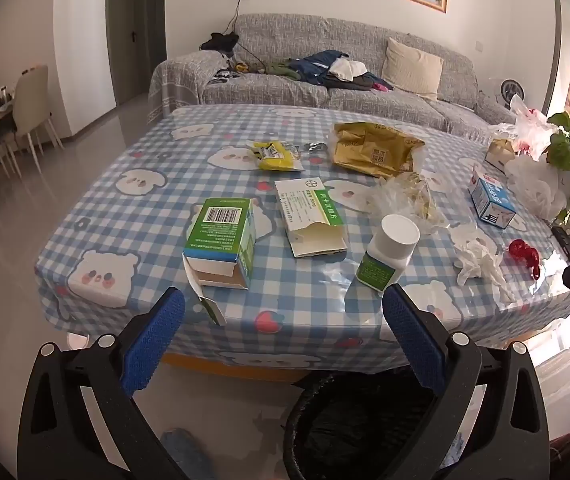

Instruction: Collect trash

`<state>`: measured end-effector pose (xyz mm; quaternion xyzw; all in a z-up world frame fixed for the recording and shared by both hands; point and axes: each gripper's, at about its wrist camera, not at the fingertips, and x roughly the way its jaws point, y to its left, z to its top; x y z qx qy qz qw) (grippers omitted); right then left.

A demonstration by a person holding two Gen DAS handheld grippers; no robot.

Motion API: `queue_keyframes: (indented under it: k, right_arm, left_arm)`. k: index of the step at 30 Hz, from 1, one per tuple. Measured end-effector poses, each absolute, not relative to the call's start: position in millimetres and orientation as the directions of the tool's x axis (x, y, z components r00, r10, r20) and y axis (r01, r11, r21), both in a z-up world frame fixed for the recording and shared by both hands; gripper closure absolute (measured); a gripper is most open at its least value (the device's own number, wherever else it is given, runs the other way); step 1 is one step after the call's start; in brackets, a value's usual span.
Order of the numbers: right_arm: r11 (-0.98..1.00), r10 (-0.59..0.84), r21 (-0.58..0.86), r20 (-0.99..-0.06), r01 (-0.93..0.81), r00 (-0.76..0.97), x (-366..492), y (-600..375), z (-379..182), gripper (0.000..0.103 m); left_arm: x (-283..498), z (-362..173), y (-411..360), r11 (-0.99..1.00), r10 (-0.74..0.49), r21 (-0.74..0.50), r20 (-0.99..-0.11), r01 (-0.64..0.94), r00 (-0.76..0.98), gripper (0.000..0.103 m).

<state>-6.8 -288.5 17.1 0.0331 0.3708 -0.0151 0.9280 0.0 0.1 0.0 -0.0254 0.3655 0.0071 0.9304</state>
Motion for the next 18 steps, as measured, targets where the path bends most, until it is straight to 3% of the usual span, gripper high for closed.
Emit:
queue_keyframes:
  k: [18]
  right_arm:
    - [0.998,-0.02,0.028,-0.679,0.053,0.734,-8,-285,21,0.008]
  left_arm:
    - [3,-2,-9,0.999,-0.018,-0.039,-0.701,-0.013,0.713,0.007]
